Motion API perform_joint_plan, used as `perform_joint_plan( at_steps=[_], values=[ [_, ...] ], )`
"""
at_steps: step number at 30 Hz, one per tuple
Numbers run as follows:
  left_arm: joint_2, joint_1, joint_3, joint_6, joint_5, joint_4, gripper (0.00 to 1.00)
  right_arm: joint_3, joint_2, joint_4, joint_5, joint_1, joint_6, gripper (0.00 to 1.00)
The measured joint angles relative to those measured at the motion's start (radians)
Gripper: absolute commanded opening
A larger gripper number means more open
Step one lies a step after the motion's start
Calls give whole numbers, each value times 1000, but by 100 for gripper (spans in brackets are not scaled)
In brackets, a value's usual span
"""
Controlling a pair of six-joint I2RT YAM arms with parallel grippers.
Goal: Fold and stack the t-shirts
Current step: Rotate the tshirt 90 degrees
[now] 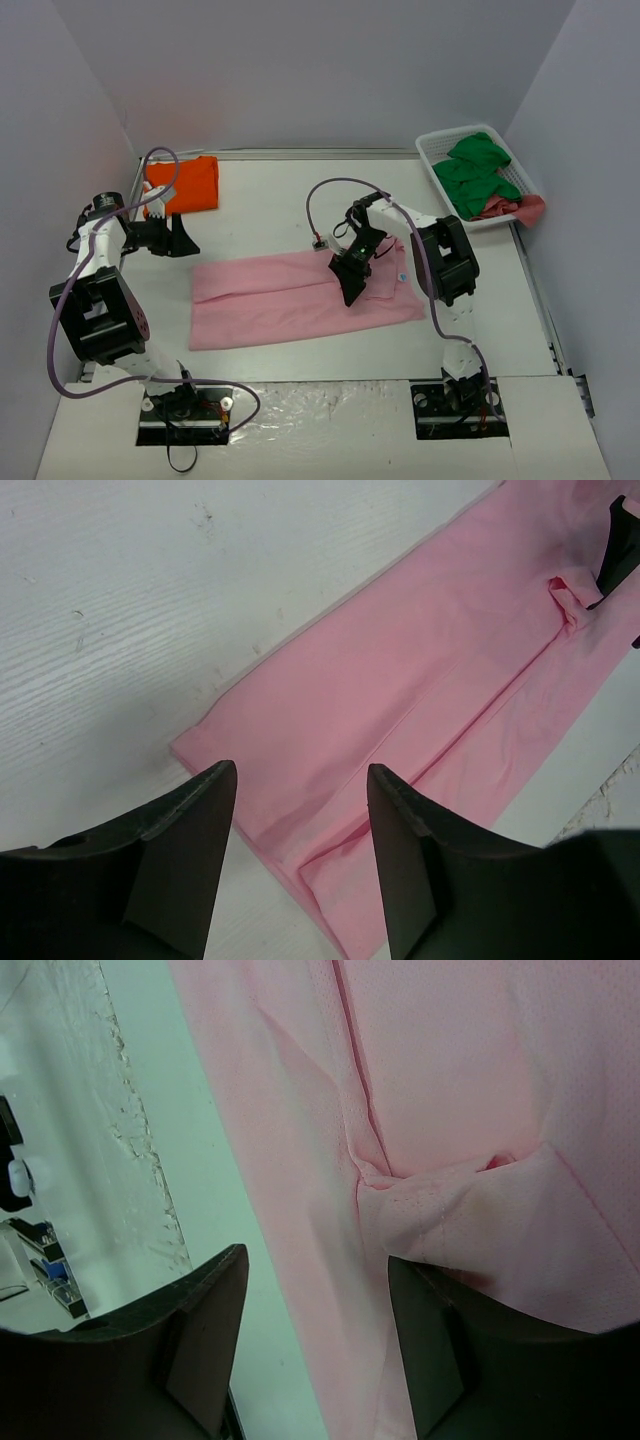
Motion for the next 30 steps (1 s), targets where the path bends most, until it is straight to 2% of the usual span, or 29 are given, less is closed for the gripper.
perform_joint_plan(
  at_steps=[10,12,13,14,15,16,17,20,22,30],
  values=[
    [24,-3,16,64,68,-98,53,-11,-74,-21,29,-2,-17,56],
    [50,-11,34,95,80,-133,52,-27,-117,-26,35,-6,-19,54],
    [66,-18,42,112,83,-152,48,-42,-138,-27,39,-10,-21,53],
    [84,-29,53,131,83,-175,39,-57,-155,-29,41,-14,-22,50],
    [105,-42,67,153,82,-202,22,-74,-170,-34,44,-20,-24,45],
    [130,-60,84,173,82,-232,12,-92,-180,-36,47,-27,-25,38],
    [152,-77,98,188,79,-253,3,-109,-185,-38,50,-32,-28,24],
    [232,-143,148,259,68,-330,3,-162,-188,-34,63,-53,-21,5],
    [274,-184,160,294,52,-362,2,-195,-190,-22,75,-71,-10,0],
    [291,-268,128,311,-98,-341,2,-300,-217,44,129,-175,36,0]
  ],
)
